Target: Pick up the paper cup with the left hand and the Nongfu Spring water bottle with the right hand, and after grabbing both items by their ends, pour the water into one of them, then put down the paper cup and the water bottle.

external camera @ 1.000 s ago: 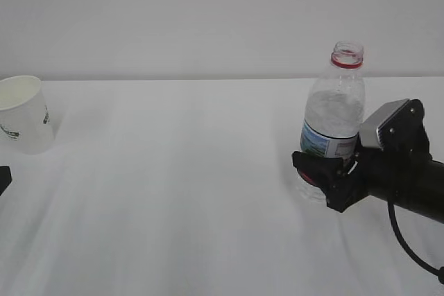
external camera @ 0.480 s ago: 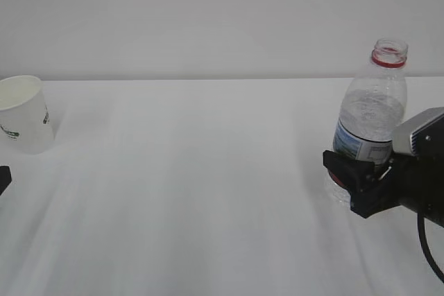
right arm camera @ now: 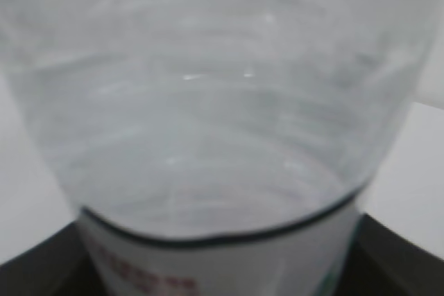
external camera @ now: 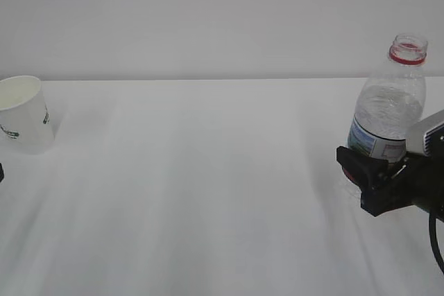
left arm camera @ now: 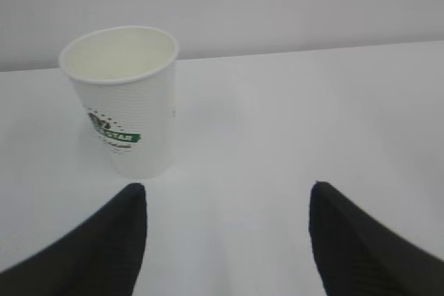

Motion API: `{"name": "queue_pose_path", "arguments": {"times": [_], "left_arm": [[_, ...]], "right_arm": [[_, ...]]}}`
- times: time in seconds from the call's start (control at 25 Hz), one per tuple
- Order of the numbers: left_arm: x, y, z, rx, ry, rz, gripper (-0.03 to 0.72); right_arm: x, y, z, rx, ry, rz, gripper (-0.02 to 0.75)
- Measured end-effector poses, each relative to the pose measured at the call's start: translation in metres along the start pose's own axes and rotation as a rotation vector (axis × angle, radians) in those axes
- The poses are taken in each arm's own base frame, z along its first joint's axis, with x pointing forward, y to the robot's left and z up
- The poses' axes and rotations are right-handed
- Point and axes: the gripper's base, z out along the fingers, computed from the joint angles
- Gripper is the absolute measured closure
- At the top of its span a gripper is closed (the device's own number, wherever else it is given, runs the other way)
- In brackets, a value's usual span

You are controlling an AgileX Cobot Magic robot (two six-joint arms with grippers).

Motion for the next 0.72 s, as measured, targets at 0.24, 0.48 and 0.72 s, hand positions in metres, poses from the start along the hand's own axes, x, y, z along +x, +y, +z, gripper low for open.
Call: {"name": "queue_pose_path", "arguments": {"times": [0.24,0.48,0.72], "left_arm": [[-0.001,0.008,0.0,-0.088,-0.011,-0.038,0.122],[0.004,0.014,0.004,-0.144,0.023,-0.063,0.119],[0.011,0.016,0.021,-0.144,0.025,-0.051,0.118]], "right_arm": [[0.001,0.0,-0.001,0.001,0.004,0.0,0.214],[0.0,0.0,-0.001,0.002,0.002,-0.001,0.214],[0.0,0.0,-0.001,0.007,0.002,0.002,0.214]]}}
